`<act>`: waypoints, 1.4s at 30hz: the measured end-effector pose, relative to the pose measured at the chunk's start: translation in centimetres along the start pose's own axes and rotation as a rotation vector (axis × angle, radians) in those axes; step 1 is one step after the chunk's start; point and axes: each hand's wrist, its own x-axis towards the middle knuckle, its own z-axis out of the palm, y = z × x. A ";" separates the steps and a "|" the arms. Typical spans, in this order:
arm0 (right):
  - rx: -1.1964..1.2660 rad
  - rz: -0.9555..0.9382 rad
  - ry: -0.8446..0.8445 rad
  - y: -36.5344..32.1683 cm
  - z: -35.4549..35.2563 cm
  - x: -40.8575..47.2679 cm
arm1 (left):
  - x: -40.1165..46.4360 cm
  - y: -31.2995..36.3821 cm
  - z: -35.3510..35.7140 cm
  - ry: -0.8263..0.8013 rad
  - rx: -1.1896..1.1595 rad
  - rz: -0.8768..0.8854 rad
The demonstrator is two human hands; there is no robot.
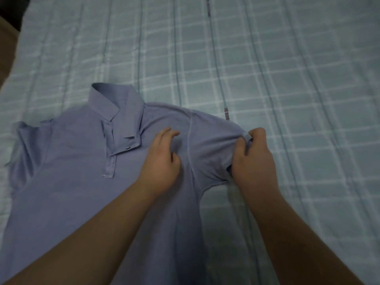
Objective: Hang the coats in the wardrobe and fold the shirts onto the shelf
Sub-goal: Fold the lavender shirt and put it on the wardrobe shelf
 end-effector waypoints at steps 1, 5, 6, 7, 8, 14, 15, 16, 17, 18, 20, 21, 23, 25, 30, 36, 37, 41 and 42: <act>-0.002 -0.048 -0.007 -1.1 0.2 -0.9 | -0.1 -0.3 -0.9 0.020 -0.012 0.000; 0.027 -0.147 -0.048 -5.2 3.4 -3.4 | -1.0 -2.1 -4.7 0.096 -0.060 0.018; 0.004 -0.160 -0.069 -6.1 4.8 -4.1 | -1.3 -2.8 -5.8 0.122 -0.069 0.020; -0.028 -0.170 -0.094 -7.1 6.4 -4.9 | -1.7 -3.8 -6.8 0.143 -0.074 0.021; -0.056 -0.173 -0.124 -7.9 8.2 -5.6 | -2.1 -4.8 -7.8 0.154 -0.080 0.022; -0.213 -0.181 -0.340 -10.6 18.8 -9.4 | -5.1 -13.6 -15.1 0.177 -0.075 -0.019; -0.236 -0.166 -0.335 -11.0 20.2 -10.0 | -5.7 -15.5 -16.6 0.179 -0.076 -0.037; -0.260 -0.161 -0.312 -11.4 21.6 -10.5 | -6.4 -17.4 -18.1 0.181 -0.075 -0.060; -0.278 -0.164 -0.285 -12.0 22.9 -11.1 | -7.0 -19.3 -19.6 0.186 -0.072 -0.089; -0.288 -0.168 -0.265 -12.8 24.2 -11.7 | -7.5 -21.1 -21.3 0.192 -0.064 -0.124; -0.270 -0.173 -0.246 -14.7 26.9 -12.9 | -8.3 -24.7 -24.4 0.221 -0.059 -0.188; -0.253 -0.180 -0.248 -15.8 28.5 -13.4 | -8.5 -26.5 -25.8 0.242 -0.061 -0.211; -0.221 -0.212 -0.269 -18.3 31.9 -14.7 | -9.0 -30.0 -28.5 0.292 -0.065 -0.276; -0.198 -0.261 -0.303 -20.9 35.2 -16.0 | -9.4 -33.1 -30.6 0.348 -0.055 -0.375; -0.179 -0.331 -0.352 -24.5 41.4 -17.6 | -7.3 -38.5 -32.6 0.320 -0.362 -0.664; -0.250 -0.481 -0.246 -23.4 44.9 -17.2 | -0.5 -37.1 -31.2 0.053 -0.306 -0.492; -0.254 -0.492 -0.227 -23.3 45.1 -17.2 | 0.5 -36.7 -30.9 0.038 -0.326 -0.500; -0.324 -0.565 -0.192 -22.7 45.4 -17.7 | 2.4 -35.6 -30.5 -0.021 -0.350 -0.653; -0.347 -0.593 -0.174 -22.5 45.3 -17.9 | 2.1 -35.6 -30.9 -0.022 -0.374 -0.652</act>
